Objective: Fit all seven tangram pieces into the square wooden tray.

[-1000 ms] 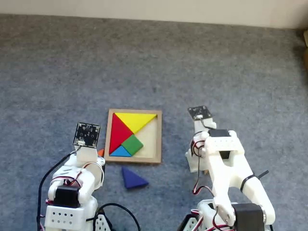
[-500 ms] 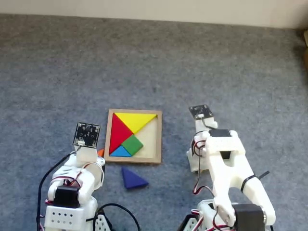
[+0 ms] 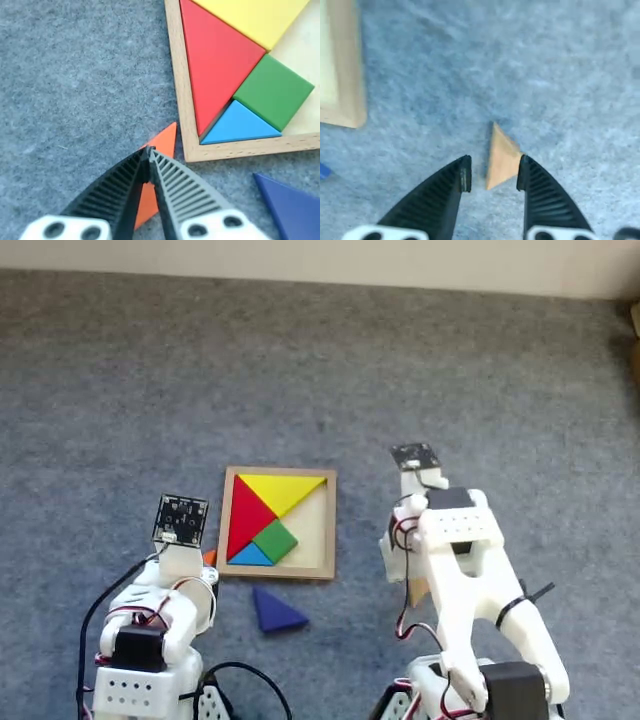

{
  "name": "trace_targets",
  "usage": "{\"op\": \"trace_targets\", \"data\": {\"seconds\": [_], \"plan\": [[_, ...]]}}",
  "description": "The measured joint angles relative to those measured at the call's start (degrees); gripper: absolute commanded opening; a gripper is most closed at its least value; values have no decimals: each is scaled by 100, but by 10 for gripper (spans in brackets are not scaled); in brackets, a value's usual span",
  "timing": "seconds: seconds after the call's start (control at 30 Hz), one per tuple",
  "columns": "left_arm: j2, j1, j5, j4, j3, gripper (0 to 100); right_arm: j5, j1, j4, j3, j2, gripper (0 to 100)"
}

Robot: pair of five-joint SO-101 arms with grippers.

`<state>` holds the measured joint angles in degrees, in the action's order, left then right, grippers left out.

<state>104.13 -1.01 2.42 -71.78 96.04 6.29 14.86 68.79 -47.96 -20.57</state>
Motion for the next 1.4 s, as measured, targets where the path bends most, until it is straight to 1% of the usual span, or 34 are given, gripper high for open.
{"op": "trace_targets", "data": {"seconds": [0.1,0.3,0.57,0.83,1.17,1.33,1.4], "plan": [[0,0,0,0,0,9,-44,132,0,88,0,152],[0,0,0,0,0,9,-44,132,0,97,0,153],[0,0,0,0,0,9,-62,-185,0,-26,0,153],[0,0,0,0,0,9,-62,-237,-835,-809,-62,153],[0,0,0,0,0,9,-62,-211,-888,-1011,-88,147],[0,0,0,0,0,9,-62,-229,-888,-1020,-88,53],[0,0,0,0,0,9,-62,-237,-879,-1020,-88,41]]}}
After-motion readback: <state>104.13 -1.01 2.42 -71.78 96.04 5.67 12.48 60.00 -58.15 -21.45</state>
